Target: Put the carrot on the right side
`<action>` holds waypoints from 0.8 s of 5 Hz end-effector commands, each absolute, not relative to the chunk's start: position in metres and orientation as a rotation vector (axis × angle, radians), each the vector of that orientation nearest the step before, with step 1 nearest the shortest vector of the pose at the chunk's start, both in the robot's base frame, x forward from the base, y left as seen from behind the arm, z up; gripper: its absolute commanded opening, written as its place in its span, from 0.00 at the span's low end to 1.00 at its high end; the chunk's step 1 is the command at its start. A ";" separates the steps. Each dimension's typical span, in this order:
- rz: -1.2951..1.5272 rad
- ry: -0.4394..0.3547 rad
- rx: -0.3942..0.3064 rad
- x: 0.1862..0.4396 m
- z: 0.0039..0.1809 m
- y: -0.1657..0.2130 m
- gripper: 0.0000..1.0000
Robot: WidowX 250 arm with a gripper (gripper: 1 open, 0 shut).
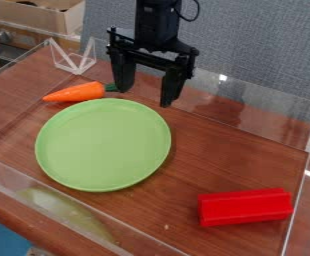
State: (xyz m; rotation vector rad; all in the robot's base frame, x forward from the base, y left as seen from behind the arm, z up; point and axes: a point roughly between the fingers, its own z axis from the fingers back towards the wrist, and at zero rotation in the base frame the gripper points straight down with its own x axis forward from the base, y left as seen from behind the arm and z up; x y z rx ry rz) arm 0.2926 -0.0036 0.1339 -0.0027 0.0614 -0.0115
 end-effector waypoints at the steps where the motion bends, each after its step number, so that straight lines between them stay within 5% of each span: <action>1: -0.007 0.087 -0.002 0.292 0.123 0.001 1.00; 4: -0.192 0.064 0.038 0.314 0.118 0.111 1.00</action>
